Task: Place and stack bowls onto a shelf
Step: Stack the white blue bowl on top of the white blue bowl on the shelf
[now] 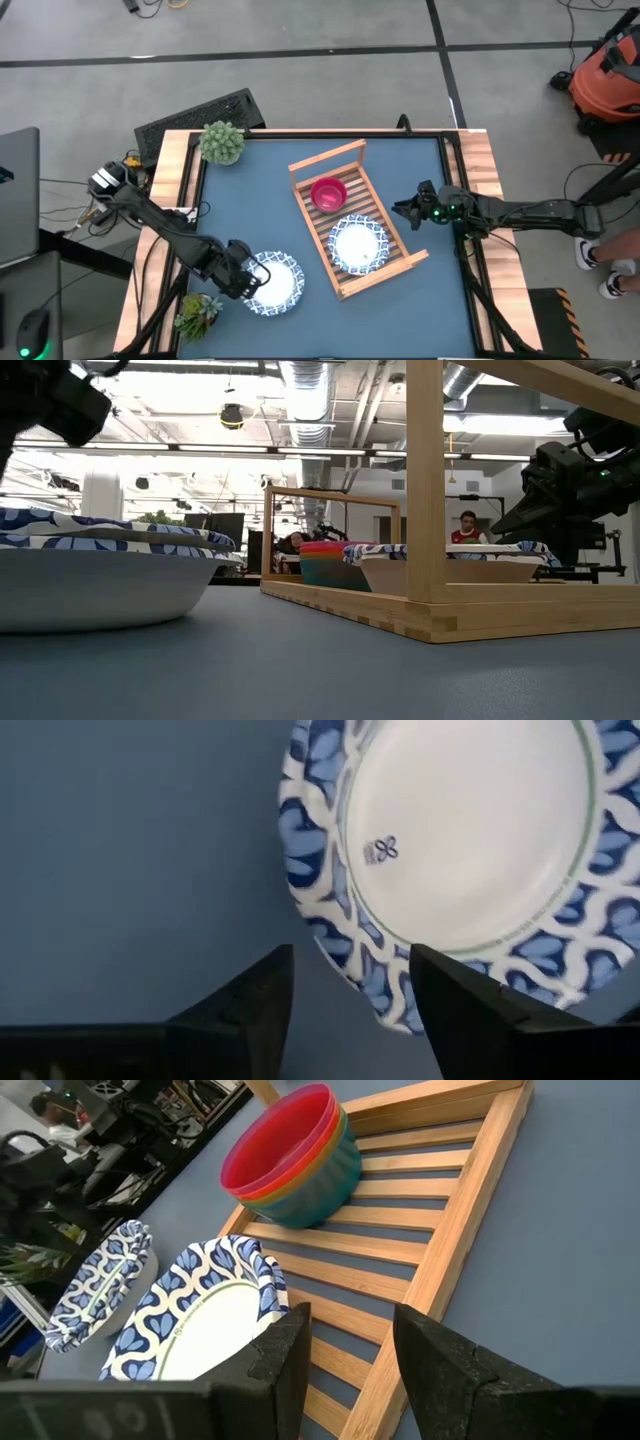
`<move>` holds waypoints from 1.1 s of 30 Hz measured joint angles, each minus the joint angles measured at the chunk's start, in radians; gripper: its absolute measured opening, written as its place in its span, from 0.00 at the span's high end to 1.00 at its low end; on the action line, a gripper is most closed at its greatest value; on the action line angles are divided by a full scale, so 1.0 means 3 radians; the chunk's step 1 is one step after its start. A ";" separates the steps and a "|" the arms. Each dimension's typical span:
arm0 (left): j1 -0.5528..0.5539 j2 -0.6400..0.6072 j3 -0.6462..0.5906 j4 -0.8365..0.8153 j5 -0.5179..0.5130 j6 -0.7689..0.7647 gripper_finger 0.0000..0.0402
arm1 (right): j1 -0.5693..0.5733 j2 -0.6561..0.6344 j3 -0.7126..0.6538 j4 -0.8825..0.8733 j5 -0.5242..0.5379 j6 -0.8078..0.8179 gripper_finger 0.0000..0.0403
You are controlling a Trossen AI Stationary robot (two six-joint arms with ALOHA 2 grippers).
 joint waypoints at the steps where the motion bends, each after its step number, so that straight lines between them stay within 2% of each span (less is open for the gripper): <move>1: 0.0003 0.0033 0.0000 0.0025 0.0016 0.0000 0.55 | 0.0001 -0.0001 0.0000 -0.0004 0.0000 0.0000 0.58; 6: 0.0039 0.0190 0.0000 0.0294 0.0117 0.0003 0.58 | -0.0001 0.0001 0.0000 -0.0015 0.0000 0.0001 0.58; 11: 0.0060 0.0206 0.0000 0.0269 0.0139 0.0001 0.65 | -0.0002 -0.0001 0.0000 -0.0015 0.0000 -0.0037 0.58; 22: 0.0068 0.0204 0.0000 0.0276 0.0117 -0.0086 0.98 | -0.0003 0.0001 0.0000 -0.0015 0.0003 -0.0050 0.58; 33: 0.0202 0.0125 0.0000 0.0295 0.0308 0.0013 1.00 | -0.0003 0.0001 0.0000 -0.0017 0.0006 -0.0050 0.58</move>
